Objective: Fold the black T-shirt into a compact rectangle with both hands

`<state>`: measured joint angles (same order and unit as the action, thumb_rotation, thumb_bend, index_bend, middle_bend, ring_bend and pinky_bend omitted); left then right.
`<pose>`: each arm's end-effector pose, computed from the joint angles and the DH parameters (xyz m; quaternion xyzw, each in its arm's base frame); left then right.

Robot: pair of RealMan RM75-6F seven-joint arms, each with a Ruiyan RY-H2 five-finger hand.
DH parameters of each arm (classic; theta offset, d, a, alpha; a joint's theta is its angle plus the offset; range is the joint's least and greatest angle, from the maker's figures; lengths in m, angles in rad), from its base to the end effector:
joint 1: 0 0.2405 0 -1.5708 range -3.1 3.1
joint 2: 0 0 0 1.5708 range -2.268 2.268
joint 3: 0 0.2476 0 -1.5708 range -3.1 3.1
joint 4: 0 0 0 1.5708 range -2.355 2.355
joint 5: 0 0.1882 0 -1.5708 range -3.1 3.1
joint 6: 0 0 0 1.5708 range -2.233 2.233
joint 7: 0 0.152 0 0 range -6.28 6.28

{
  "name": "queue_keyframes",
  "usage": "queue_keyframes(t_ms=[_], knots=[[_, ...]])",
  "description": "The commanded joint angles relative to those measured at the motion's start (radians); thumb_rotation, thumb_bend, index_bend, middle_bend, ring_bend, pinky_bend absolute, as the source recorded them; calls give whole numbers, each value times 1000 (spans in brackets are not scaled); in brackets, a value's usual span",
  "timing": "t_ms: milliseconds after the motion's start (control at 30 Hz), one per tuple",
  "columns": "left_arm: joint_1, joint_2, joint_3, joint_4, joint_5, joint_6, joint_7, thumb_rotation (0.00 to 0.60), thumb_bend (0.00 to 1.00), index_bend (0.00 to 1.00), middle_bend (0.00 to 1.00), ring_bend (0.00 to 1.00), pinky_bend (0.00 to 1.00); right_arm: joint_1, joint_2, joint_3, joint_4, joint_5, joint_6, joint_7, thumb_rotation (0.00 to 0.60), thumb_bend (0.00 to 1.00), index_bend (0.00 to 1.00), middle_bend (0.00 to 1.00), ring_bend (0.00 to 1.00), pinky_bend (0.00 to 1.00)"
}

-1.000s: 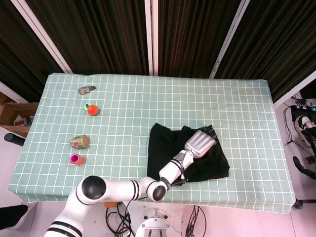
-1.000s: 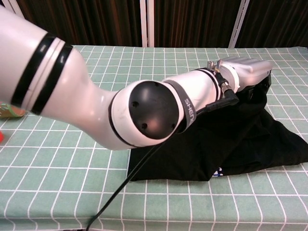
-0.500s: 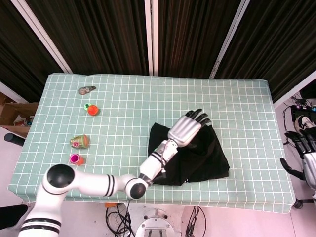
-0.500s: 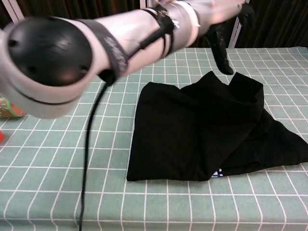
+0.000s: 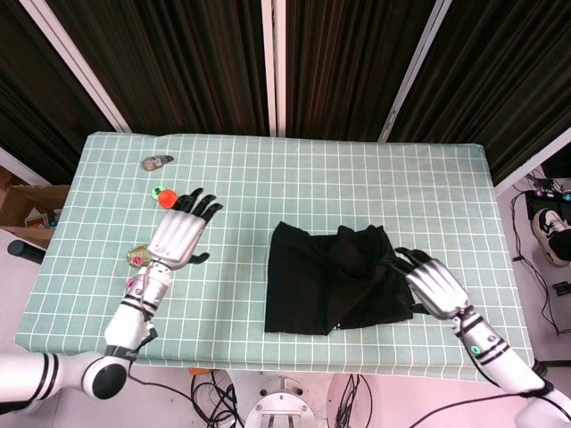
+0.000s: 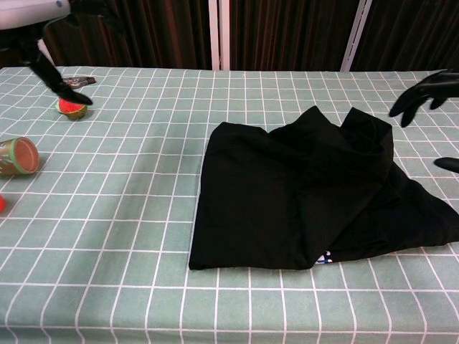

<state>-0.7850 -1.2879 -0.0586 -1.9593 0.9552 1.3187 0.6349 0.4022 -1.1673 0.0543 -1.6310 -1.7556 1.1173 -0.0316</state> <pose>-0.1149 0.3043 0.0830 -0.7255 -0.3233 -0.3625 0.4876 -0.2061 -0.2483 0.0964 0.7892 -0.2980 0.3826 0.3767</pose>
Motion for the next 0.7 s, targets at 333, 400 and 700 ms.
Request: queue_keyframes(t_ms=[333,400,700], knots=[[177,56,73,64,179,83,-176,600,100,185,124,51,167,147,-168,81,-55,245,-206,-369,600,300,346,362,149,255],[188,60,68,66,188,78,-193,600,100,185,123,51,167,151,-175,77,-52,271,-212,-383,600,300,348,358,149,255],[212,65,37,80,196,31,-231,600,101,185,115,51,167,171,-218,40,-23,247,-190,-387,600,374,447,317,135,191]])
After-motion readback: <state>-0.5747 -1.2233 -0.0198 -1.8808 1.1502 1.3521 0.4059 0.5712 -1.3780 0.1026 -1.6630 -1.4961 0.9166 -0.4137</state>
